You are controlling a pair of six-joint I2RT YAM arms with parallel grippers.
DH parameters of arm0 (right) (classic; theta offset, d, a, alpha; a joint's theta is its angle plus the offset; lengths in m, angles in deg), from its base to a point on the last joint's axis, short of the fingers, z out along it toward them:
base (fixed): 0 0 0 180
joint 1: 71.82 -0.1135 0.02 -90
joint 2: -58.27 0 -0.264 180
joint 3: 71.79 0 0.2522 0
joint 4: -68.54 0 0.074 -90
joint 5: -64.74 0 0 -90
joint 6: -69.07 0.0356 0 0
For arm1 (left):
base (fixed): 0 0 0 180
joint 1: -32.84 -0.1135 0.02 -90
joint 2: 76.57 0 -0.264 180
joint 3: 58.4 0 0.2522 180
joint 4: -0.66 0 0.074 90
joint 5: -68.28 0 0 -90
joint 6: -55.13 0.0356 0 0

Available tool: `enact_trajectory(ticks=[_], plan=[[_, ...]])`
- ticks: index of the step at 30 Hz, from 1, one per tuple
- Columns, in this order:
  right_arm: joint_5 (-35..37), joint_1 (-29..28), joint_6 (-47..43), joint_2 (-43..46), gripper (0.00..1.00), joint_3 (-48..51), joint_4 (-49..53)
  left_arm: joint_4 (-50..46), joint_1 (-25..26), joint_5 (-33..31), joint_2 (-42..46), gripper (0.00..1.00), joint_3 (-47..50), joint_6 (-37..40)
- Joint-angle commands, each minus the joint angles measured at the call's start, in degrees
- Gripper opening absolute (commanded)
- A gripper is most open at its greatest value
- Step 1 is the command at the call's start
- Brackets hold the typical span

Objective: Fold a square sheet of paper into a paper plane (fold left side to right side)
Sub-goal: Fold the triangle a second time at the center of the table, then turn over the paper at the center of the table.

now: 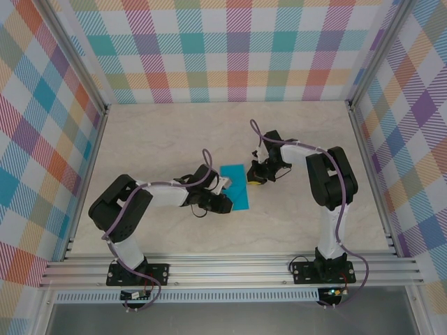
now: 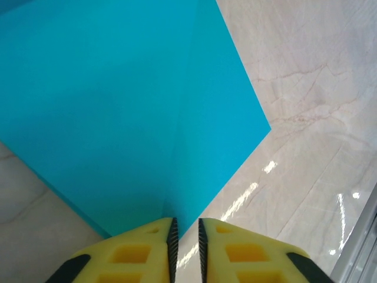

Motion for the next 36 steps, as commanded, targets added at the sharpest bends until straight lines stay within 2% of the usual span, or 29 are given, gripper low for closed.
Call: enact_trajectory(ticks=[1,6,11,13,16,20,23,26,33,36], plan=[[2.2,1.2,-1.2,0.4,0.08,-0.2,-1.5,-7.9,-0.2,-1.2,2.0,0.29,1.3,-0.4],[0.6,3.8,0.3,7.1,0.26,3.6,-4.9,-8.4,-1.6,-1.0,6.9,0.48,-1.2,-1.2],[-5.1,4.8,0.9,12.4,0.42,9.2,-10.0,-7.3,-5.5,-5.1,11.6,0.66,-0.8,-2.8],[-7.8,4.8,2.0,13.6,0.48,11.4,-12.7,-5.0,-7.8,-5.6,11.8,0.69,0.1,-4.2],[-12.3,4.7,4.9,14.0,0.57,14.8,-18.6,-0.8,-10.4,-2.7,9.0,0.70,0.0,-5.5],[-17.1,4.2,7.9,12.1,0.60,16.7,-23.3,2.5,-10.8,2.7,2.9,0.63,-2.9,-6.2],[-17.1,3.4,8.4,11.1,0.60,17.3,-24.0,3.9,-10.8,4.6,0.0,0.55,-4.3,-6.6],[-17.1,3.0,8.8,10.8,0.60,18.0,-24.7,5.2,-10.8,5.0,-0.8,0.47,-4.5,-6.9],[-18.6,2.3,7.6,9.2,0.58,17.1,-22.8,4.4,-10.8,3.2,-1.4,0.12,-4.7,-7.0],[-19.5,1.4,6.8,8.2,0.58,15.9,-21.4,4.0,-10.8,2.1,-0.8,0.07,-4.5,-6.8]])
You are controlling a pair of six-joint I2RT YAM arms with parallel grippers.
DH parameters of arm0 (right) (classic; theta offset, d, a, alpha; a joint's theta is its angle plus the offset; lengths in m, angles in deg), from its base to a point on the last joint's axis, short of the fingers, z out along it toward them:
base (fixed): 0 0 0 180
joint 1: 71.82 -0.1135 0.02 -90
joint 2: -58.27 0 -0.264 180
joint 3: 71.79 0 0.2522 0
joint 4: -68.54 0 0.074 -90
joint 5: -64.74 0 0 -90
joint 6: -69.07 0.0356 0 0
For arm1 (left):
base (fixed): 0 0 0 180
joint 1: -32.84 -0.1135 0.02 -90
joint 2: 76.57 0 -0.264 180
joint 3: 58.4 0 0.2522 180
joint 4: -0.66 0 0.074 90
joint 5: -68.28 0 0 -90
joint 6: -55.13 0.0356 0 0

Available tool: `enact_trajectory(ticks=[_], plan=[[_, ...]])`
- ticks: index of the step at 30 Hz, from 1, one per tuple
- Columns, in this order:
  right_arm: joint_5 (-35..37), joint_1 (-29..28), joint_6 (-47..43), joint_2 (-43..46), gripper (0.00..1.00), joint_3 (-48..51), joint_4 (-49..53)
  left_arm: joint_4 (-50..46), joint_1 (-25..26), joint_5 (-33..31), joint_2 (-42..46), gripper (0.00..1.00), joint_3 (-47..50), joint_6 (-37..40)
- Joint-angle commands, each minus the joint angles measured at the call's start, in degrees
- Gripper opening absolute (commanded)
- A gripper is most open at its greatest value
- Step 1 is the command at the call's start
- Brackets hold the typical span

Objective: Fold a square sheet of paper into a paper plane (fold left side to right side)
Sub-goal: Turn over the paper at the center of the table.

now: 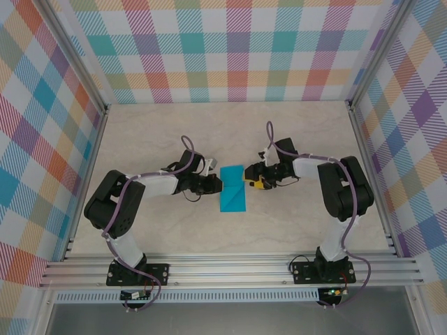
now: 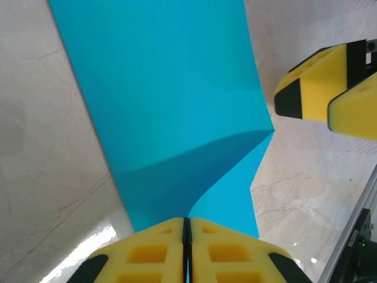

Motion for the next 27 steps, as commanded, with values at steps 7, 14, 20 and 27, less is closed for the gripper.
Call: enact_trajectory(ticks=[7,14,20,27], plan=[[-4.4,-3.6,-2.0,-4.3,0.55,-4.7,3.0,-0.3,-0.2,-1.1,0.0,0.07,-1.1,0.7],[-5.2,-5.6,-0.8,-6.5,0.36,-7.2,3.1,-0.3,-0.2,-2.5,0.5,0.14,-1.2,0.6],[-4.5,-5.1,-0.9,-2.8,0.04,-7.2,1.6,-2.1,-1.1,-7.9,6.9,0.54,-0.6,0.4],[-5.8,-0.5,-2.6,7.8,0.03,-8.7,-0.6,-0.6,-1.9,-19.2,26.2,1.00,2.9,-1.7]])
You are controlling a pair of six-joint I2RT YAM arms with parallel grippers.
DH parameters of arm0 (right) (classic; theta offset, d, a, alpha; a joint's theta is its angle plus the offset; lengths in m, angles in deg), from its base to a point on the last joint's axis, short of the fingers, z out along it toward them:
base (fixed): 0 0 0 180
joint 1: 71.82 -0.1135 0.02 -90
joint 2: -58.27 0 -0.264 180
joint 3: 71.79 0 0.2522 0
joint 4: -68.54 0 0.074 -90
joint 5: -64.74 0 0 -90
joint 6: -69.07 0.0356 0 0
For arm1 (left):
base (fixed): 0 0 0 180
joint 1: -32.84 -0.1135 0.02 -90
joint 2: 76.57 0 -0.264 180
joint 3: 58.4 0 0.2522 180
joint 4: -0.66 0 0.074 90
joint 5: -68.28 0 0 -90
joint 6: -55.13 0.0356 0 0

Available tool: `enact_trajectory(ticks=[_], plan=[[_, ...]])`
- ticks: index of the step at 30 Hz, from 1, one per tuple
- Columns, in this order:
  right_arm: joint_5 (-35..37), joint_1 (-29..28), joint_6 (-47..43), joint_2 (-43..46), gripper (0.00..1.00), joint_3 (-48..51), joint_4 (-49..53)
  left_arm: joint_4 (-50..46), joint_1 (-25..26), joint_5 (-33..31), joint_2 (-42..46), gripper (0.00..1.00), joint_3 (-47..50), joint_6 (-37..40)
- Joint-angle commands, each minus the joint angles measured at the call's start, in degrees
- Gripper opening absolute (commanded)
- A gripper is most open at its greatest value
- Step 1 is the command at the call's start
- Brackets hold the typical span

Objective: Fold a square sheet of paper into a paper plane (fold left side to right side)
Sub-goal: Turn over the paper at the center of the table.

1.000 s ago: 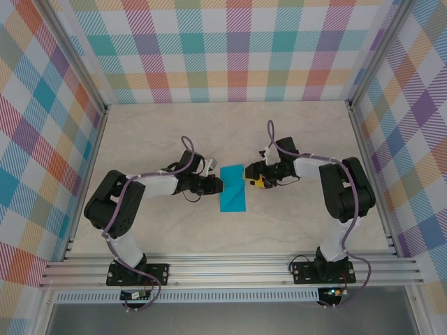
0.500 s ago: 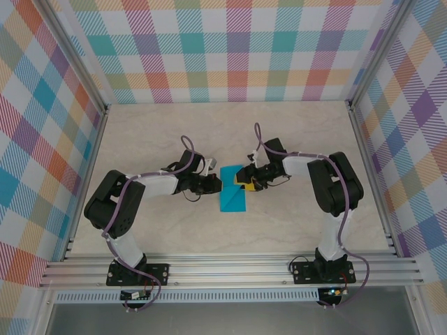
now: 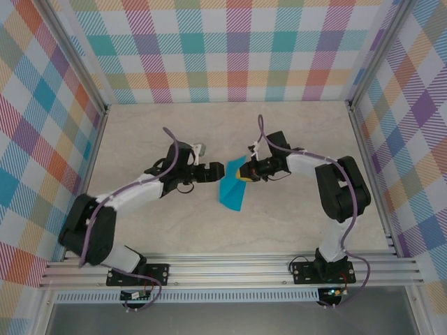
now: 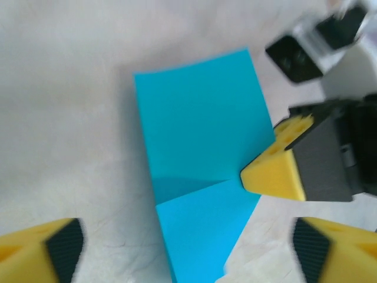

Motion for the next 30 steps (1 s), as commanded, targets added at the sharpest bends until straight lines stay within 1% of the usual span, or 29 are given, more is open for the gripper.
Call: enact_trajectory(ticks=[1,4,7,11,16,19,22,27,30], plan=[[-3.2,2.8,-2.5,7.3,0.03,-3.3,-2.9,1.9,-1.3,-6.7,9.9,1.00,1.9,-1.2],[-6.2,3.7,-3.6,11.3,0.04,-6.5,-3.0,2.4,-1.5,-4.9,15.3,1.00,1.1,-1.3],[-10.2,3.7,-3.8,14.0,0.04,-10.4,-2.9,2.8,-1.6,0.9,16.9,1.00,-1.4,-1.8],[-14.8,3.4,-2.0,16.3,0.04,-13.9,-5.0,7.4,-1.6,11.3,15.6,1.00,-4.2,-4.8],[-20.1,1.1,-4.6,17.4,0.05,-18.6,-1.7,13.0,-1.6,16.9,13.7,1.00,-5.6,-8.0],[-22.6,-0.2,-5.2,17.9,0.05,-20.0,-1.1,18.6,-1.5,20.8,12.5,0.94,-5.6,-11.1],[-23.2,-1.1,-5.3,18.2,0.06,-20.7,-0.8,22.7,-1.5,22.6,12.3,0.83,-5.0,-13.5],[-21.4,-1.0,-4.8,18.6,0.07,-20.3,-1.0,23.0,-1.4,22.8,13.2,0.47,-4.9,-14.2],[-20.5,-1.1,-4.4,18.5,0.08,-19.9,-0.9,22.1,-1.3,22.4,13.8,0.33,-4.9,-13.7]])
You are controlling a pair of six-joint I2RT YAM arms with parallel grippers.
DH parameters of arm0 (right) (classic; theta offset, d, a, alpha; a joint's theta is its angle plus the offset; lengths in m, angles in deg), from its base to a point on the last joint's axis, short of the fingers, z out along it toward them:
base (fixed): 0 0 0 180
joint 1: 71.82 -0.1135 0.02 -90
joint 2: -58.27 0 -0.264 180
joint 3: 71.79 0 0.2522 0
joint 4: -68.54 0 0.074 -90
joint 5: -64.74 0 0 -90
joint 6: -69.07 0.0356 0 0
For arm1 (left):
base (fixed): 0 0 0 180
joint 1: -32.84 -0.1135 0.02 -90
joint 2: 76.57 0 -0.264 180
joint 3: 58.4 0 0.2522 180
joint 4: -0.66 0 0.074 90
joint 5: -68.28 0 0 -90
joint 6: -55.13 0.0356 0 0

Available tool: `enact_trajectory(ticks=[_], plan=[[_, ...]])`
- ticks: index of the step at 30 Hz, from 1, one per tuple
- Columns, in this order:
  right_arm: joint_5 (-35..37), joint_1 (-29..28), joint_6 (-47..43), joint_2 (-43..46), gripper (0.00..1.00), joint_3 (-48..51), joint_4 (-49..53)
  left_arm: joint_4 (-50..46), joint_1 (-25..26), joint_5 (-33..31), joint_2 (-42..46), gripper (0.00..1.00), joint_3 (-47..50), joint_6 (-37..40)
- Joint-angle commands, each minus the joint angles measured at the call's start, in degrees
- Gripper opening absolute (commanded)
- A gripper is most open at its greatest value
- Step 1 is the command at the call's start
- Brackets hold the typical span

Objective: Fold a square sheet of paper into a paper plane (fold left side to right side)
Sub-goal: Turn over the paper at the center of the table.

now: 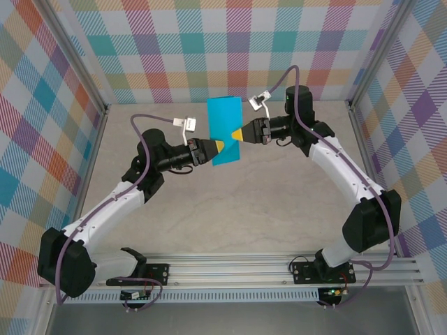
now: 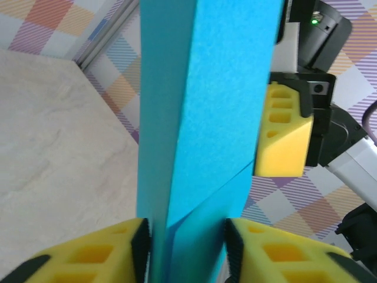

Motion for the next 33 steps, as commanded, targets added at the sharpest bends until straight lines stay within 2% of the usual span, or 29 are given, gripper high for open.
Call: enact_trajectory(ticks=[1,4,11,14,15,18,21,24,26,28,30,33], plan=[[-0.3,0.1,-1.3,1.7,0.08,-0.6,0.0,1.7,-0.5,1.1,1.8,0.31,-1.1,0.0],[1.2,0.2,-1.3,2.0,0.12,0.0,0.0,-0.6,-0.5,-0.1,2.5,0.27,-0.9,1.6],[3.7,0.6,-2.5,2.4,0.16,0.6,2.4,-2.6,-0.5,-1.8,3.1,0.06,-0.1,3.1],[6.7,1.1,-4.6,2.9,0.23,0.6,5.7,-8.4,-0.5,-5.0,3.8,0.02,-0.8,6.4],[8.8,1.4,-5.6,3.2,0.29,0.5,7.7,-11.9,-0.2,-7.0,4.0,0.01,-1.3,8.7],[17.7,2.3,-9.6,4.5,0.37,0.6,14.2,-25.0,1.8,-16.8,4.6,0.00,-3.6,16.5],[30.2,3.6,-11.9,6.5,0.50,2.4,19.3,-38.6,6.2,-32.0,4.5,0.00,-6.3,22.7],[41.7,5.1,-12.2,8.5,0.66,5.4,22.0,-49.9,11.3,-47.9,2.0,0.00,-9.5,24.4],[46.5,6.2,-11.4,10.4,0.79,8.2,21.3,-55.8,14.5,-56.8,-1.0,0.00,-11.4,23.6],[50.9,7.1,-10.6,12.5,0.99,11.7,20.0,-61.4,17.6,-65.6,-4.9,0.00,-13.4,21.0],[54.7,7.5,-10.1,14.2,1.00,14.3,18.9,-67.6,20.4,-73.1,-10.1,0.00,-16.1,16.1],[59.0,8.1,-8.9,15.0,1.00,15.7,20.0,-74.2,22.3,-77.7,-18.4,0.00,-20.8,9.5]])
